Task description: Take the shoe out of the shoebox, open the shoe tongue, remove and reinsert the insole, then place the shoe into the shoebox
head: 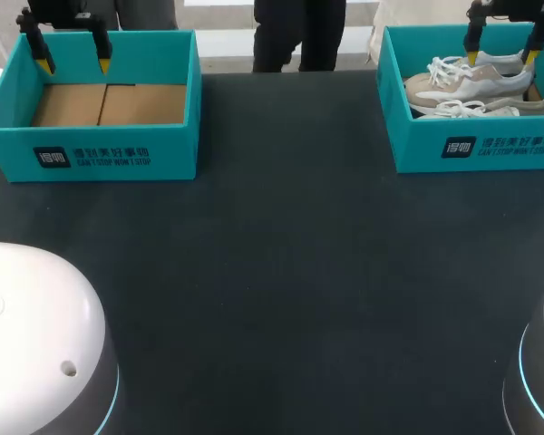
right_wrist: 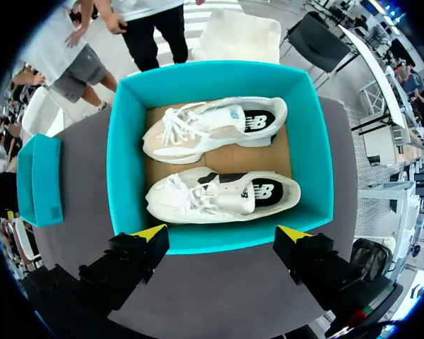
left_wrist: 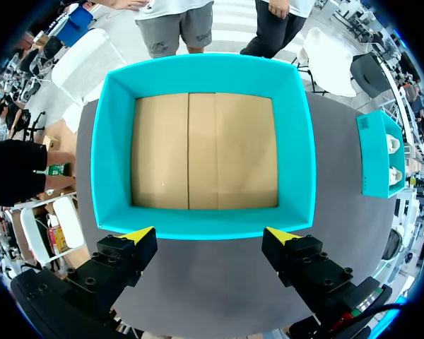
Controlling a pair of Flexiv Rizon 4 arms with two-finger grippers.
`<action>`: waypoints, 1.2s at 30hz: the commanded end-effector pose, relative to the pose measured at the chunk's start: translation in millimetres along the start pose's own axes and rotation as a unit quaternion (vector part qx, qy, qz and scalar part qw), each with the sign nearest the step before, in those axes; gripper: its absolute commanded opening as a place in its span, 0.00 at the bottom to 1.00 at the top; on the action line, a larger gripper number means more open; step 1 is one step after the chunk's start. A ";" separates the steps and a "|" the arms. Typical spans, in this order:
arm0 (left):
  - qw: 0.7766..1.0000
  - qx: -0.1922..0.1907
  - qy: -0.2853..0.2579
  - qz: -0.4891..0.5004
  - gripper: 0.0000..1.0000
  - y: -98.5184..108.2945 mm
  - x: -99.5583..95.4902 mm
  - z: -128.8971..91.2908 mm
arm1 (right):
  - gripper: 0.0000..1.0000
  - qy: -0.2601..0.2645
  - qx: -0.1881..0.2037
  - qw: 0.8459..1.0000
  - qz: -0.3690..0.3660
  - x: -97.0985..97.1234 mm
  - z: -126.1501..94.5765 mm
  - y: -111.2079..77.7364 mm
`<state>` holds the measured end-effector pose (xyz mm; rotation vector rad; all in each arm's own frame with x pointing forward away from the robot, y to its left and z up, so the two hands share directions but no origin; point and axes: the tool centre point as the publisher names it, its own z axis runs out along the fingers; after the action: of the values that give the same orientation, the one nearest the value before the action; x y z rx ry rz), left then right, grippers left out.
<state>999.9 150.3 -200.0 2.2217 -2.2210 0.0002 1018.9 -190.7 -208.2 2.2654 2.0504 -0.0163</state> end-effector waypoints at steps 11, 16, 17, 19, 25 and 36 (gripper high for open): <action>1.000 0.000 0.000 0.000 1.00 0.0 0.3 0.0 | 1.00 -0.038 -0.018 0.999 0.033 -86.1 65.1 5.9; 1.000 0.000 0.000 0.000 1.00 0.0 0.3 0.0 | 1.00 -0.048 -0.012 0.999 0.020 -99.7 99.1 10.4; 1.000 0.000 0.000 0.000 1.00 0.0 0.3 0.0 | 1.00 -0.052 -0.010 0.998 0.015 -101.7 104.0 12.3; 1.000 0.000 0.000 0.000 1.00 0.0 0.3 0.0 | 1.00 -0.053 -0.010 0.998 0.013 -104.2 110.0 15.6; 1.000 0.000 0.000 0.000 1.00 0.0 0.3 0.0 | 1.00 -0.055 -0.011 0.998 0.018 -109.8 122.1 22.0; 1.000 0.000 0.000 0.000 1.00 0.0 0.3 0.0 | 0.76 -0.055 -0.019 0.998 0.027 -122.1 150.7 23.3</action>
<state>1000.0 149.9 -200.0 2.2212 -2.2217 -0.0001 1034.9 -322.4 -340.5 2.2371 1.9216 -0.1007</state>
